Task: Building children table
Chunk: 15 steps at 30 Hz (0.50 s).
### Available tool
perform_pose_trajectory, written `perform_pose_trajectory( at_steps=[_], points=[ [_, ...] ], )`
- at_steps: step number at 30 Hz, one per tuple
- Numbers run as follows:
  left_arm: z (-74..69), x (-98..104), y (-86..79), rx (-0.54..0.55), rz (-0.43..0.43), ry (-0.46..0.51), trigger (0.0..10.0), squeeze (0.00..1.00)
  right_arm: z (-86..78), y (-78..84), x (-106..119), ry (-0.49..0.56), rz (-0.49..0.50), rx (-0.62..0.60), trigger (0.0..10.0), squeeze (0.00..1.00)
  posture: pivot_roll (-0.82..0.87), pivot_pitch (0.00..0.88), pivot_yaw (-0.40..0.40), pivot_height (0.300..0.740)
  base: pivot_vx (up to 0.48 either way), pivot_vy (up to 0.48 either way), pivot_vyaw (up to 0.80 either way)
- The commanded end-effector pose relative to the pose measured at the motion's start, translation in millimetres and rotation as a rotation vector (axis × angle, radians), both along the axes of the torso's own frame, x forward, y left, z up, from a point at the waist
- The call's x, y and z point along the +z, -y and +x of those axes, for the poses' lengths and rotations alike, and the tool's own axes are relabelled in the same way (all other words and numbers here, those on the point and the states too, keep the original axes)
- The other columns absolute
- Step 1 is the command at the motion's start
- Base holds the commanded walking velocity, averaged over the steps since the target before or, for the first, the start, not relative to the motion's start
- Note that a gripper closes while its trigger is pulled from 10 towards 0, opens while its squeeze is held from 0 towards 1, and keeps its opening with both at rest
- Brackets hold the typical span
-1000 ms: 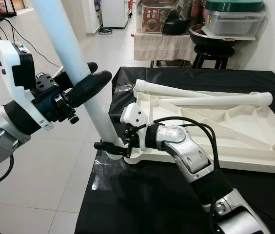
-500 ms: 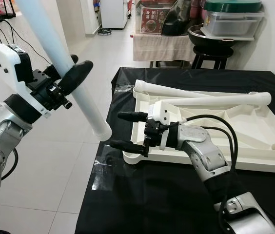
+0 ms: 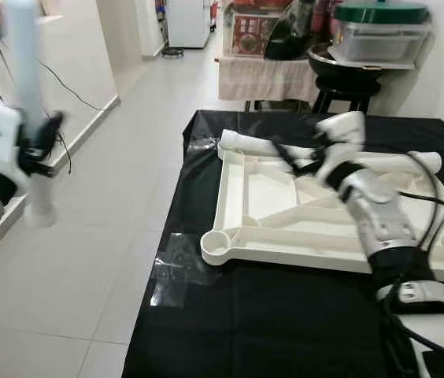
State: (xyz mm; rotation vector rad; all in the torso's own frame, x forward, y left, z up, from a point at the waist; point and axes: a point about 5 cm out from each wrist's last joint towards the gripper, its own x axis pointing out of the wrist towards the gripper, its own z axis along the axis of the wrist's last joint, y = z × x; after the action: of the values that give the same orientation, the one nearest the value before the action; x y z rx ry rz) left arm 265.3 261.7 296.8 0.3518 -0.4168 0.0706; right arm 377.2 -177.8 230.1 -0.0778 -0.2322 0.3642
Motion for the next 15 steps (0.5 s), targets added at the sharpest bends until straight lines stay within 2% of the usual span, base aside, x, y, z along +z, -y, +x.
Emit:
perform_pose_trajectory(
  at_steps=[1, 2, 3, 4, 5, 6, 8, 9, 10, 13, 15],
  points=[
    [-3.7, -7.9, 9.4, -0.017, 0.009, -0.02, 1.1, 0.0, -7.5, -9.1, -11.2, -0.031, 0.046, 0.03, 10.0, 0.0, -0.03, 0.065, 0.073, 0.74, 0.0, 0.0, 0.0],
    [-6.6, -20.8, 18.6, -0.038, -0.001, -0.056, 1.5, 0.0, -20.2, -19.9, -18.7, -0.032, 0.093, 0.069, 10.0, 0.0, -0.03, 0.067, 0.076, 0.74, 0.0, 0.0, 0.0],
    [-6.6, -20.8, 18.6, -0.038, -0.001, -0.056, 1.5, 0.0, -20.2, -19.9, -18.7, -0.032, 0.093, 0.069, 10.0, 0.0, -0.03, 0.067, 0.076, 0.74, 0.0, 0.0, 0.0],
    [-11.9, -36.6, 35.1, -0.084, -0.009, -0.103, 2.2, 0.0, -42.4, -37.9, -30.9, -0.045, 0.158, 0.151, 10.0, 0.0, -0.03, 0.063, 0.078, 0.74, 0.0, 0.0, 0.0],
    [-11.9, -36.6, 35.1, -0.084, -0.009, -0.103, 2.2, 0.0, -42.4, -37.9, -30.9, -0.045, 0.158, 0.151, 10.0, 0.0, -0.03, 0.063, 0.078, 0.74, 0.0, 0.0, 0.0],
    [-14.1, -42.0, 43.1, -0.115, -0.031, -0.116, 3.8, 0.0, -51.4, -42.2, -36.7, -0.053, 0.176, 0.169, 10.0, 0.0, -0.03, 0.061, 0.077, 0.74, 0.0, 0.0, 0.0],
    [-15.0, -45.3, 48.0, -0.134, -0.044, -0.121, 3.8, 0.0, -56.2, -44.4, -40.2, -0.057, 0.186, 0.179, 10.0, 0.0, -0.03, 0.061, 0.077, 0.74, 0.0, 0.0, 0.0],
    [-17.3, -54.1, 56.9, -0.172, -0.061, -0.139, 10.0, 0.0, -64.0, -44.6, -47.9, -0.058, 0.179, 0.181, 10.0, 0.0, -0.04, 0.057, 0.076, 0.74, 0.0, 0.0, 0.0],
    [-17.3, -54.1, 56.9, -0.172, -0.061, -0.139, 10.0, 0.0, -64.0, -44.6, -47.9, -0.058, 0.179, 0.181, 10.0, 0.0, -0.04, 0.057, 0.076, 0.74, 0.0, 0.0, 0.0],
    [-28.1, -78.2, 79.7, -0.244, -0.108, -0.167, 10.0, 0.0, -81.5, -44.0, -65.7, -0.062, 0.16, 0.157, 10.0, 0.0, -0.05, 0.053, 0.079, 0.74, 0.0, 0.0, 0.0],
    [-31.6, -84.9, 84.6, -0.256, -0.121, -0.18, 10.0, 0.0, -83.7, -43.8, -68.3, -0.062, 0.154, 0.149, 10.0, 0.0, -0.05, 0.051, 0.079, 0.74, 0.0, 0.0, 0.0]
  ],
)
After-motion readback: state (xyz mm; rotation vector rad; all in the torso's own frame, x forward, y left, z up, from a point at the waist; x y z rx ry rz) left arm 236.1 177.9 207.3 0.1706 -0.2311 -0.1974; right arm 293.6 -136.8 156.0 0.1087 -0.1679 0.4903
